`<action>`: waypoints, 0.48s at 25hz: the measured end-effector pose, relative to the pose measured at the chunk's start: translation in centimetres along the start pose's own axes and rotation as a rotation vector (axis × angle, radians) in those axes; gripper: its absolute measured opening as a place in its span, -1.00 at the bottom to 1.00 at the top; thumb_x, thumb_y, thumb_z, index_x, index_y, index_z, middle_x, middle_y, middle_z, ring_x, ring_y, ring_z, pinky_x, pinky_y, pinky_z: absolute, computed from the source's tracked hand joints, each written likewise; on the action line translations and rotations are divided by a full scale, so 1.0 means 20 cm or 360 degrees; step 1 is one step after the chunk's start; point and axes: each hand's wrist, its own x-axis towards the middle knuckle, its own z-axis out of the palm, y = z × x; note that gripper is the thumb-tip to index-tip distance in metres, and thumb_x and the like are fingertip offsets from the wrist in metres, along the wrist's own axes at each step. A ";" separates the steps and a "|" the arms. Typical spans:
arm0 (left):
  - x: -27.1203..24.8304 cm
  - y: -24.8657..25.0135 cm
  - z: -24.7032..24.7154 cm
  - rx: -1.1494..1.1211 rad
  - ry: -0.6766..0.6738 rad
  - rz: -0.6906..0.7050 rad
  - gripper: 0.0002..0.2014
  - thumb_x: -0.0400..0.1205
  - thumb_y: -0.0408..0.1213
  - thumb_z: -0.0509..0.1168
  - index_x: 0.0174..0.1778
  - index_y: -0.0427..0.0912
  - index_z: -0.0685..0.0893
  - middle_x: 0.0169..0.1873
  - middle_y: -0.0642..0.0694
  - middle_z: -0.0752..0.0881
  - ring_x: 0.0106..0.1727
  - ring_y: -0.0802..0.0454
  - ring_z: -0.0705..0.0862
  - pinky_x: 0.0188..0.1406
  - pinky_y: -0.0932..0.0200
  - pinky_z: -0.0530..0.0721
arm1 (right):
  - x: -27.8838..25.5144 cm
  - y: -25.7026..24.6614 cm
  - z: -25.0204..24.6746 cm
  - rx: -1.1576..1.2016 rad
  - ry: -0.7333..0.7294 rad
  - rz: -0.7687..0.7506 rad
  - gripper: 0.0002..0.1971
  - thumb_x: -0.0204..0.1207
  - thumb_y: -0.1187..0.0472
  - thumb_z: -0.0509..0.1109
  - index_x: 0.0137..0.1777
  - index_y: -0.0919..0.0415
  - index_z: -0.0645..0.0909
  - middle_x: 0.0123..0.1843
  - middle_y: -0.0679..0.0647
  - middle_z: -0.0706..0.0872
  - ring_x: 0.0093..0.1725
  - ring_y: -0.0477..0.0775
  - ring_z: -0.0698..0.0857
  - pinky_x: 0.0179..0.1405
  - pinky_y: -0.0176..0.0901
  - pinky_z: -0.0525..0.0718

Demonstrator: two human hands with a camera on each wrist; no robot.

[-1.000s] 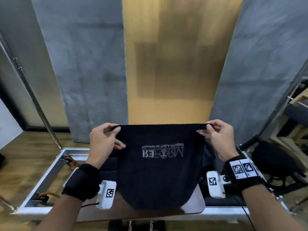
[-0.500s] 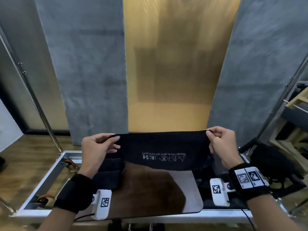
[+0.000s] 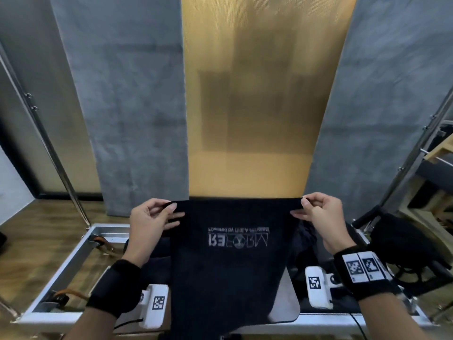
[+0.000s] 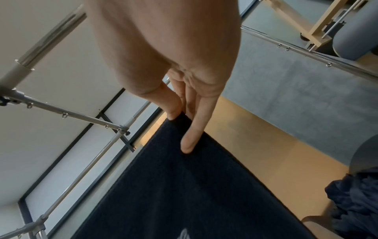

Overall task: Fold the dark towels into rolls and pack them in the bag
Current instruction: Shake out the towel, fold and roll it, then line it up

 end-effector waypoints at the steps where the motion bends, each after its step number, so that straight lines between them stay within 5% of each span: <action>1: 0.02 0.01 0.01 -0.0026 -0.0001 0.0058 -0.96 0.69 -0.42 0.50 -0.03 -0.30 0.78 -0.11 -0.34 0.88 0.00 -0.34 0.91 -0.10 0.03 0.91 | 0.01 -0.01 0.01 0.0042 -0.0006 -0.0022 -0.88 0.72 0.46 0.37 -0.04 0.40 0.72 -0.10 0.37 0.83 -0.11 0.28 0.92 0.04 0.02 0.89; 8: -0.02 -0.08 -0.05 0.0022 -0.0112 0.0211 -0.90 0.63 -0.29 0.59 0.02 -0.19 0.86 -0.10 -0.30 0.90 -0.01 -0.30 0.92 0.04 0.01 0.89 | -0.07 0.04 -0.04 0.0299 -0.0007 -0.0136 -0.80 0.70 0.44 0.38 -0.10 0.31 0.82 -0.04 0.35 0.87 0.00 0.26 0.90 0.13 -0.05 0.85; 12: -0.26 -0.45 -0.19 0.0089 -0.0220 -0.0220 -0.97 0.65 -0.38 0.52 -0.06 -0.18 0.85 -0.10 -0.37 0.87 -0.03 -0.38 0.91 -0.01 -0.01 0.90 | -0.36 0.44 -0.05 0.0252 0.0113 0.0120 -0.73 0.66 0.45 0.36 -0.19 0.36 0.85 -0.07 0.35 0.88 0.04 0.32 0.87 0.09 0.02 0.87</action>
